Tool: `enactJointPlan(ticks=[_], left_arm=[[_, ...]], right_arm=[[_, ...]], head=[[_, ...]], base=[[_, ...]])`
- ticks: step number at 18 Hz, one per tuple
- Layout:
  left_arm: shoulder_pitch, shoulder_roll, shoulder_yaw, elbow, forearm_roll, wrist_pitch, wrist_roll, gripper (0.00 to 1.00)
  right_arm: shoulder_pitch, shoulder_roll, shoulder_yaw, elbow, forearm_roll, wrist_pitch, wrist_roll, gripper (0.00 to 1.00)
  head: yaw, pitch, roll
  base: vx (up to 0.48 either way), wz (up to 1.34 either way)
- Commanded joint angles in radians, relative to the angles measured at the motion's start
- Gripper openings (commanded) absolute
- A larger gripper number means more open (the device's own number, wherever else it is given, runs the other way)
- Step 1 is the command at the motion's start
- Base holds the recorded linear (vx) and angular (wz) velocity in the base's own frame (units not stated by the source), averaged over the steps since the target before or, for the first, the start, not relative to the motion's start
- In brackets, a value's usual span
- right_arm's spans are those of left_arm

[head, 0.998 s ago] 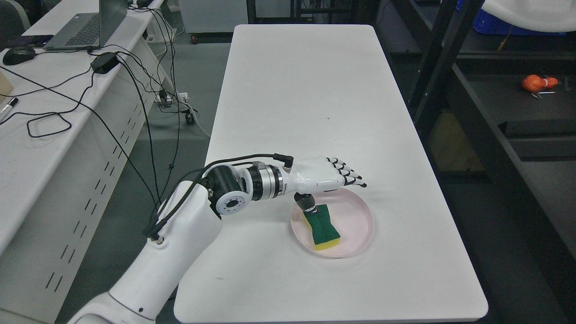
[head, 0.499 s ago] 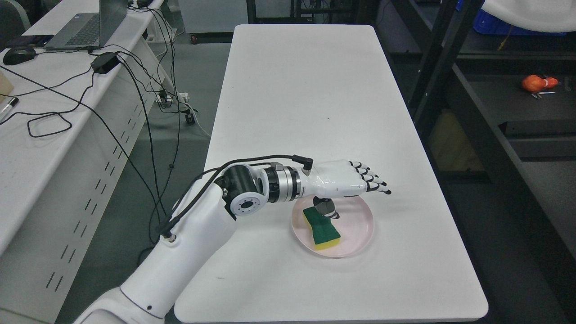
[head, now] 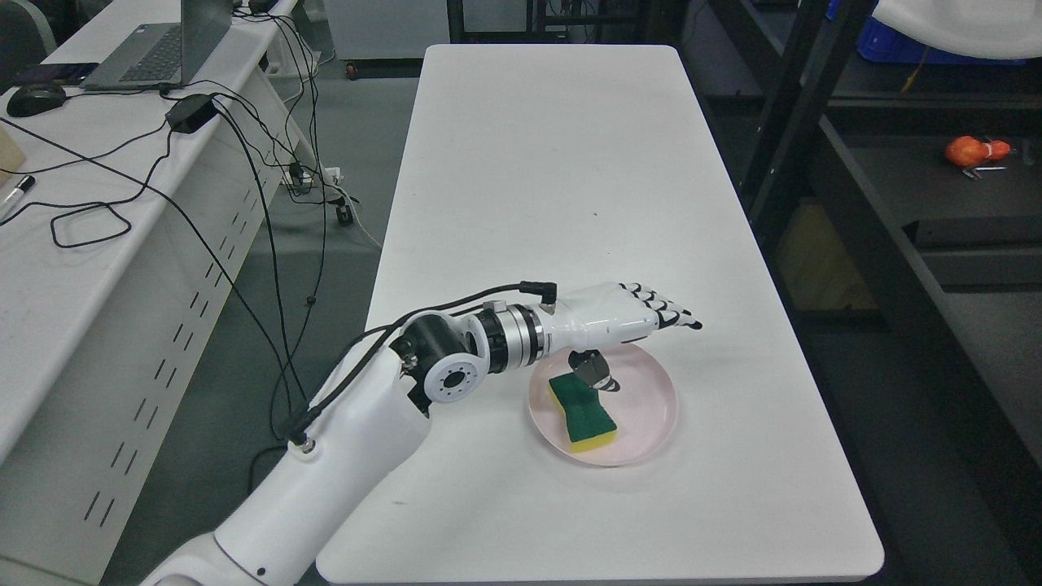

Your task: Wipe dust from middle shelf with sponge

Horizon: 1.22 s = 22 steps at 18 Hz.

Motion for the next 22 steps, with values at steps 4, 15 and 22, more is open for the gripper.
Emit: enactJointPlan(ticks=[4, 15, 22], left_arm=[[0.026, -0.002, -0.164, -0.055, 0.021, 0.023, 0.002, 0.98], [0.001, -0.007, -0.04, -0.082, -0.196, 0.13, 0.036, 0.98], [-0.012, 0.034, 0.029, -0.162, -0.548, -0.32, 0.005, 0.98]], right_arm=[[-0.001, -0.017, 0.0, -0.017, 0.0, 0.072, -0.001, 1.0], [0.0, -0.017, 0.0, -0.017, 0.0, 0.072, -0.001, 1.0], [0.0, -0.017, 0.0, -0.017, 0.0, 0.074, -0.001, 1.0]], head=[[0.0, 0.0, 0.0], [0.0, 0.0, 0.0], [0.0, 0.0, 0.0]], base=[[0.0, 0.0], [0.0, 0.0], [0.0, 0.0]])
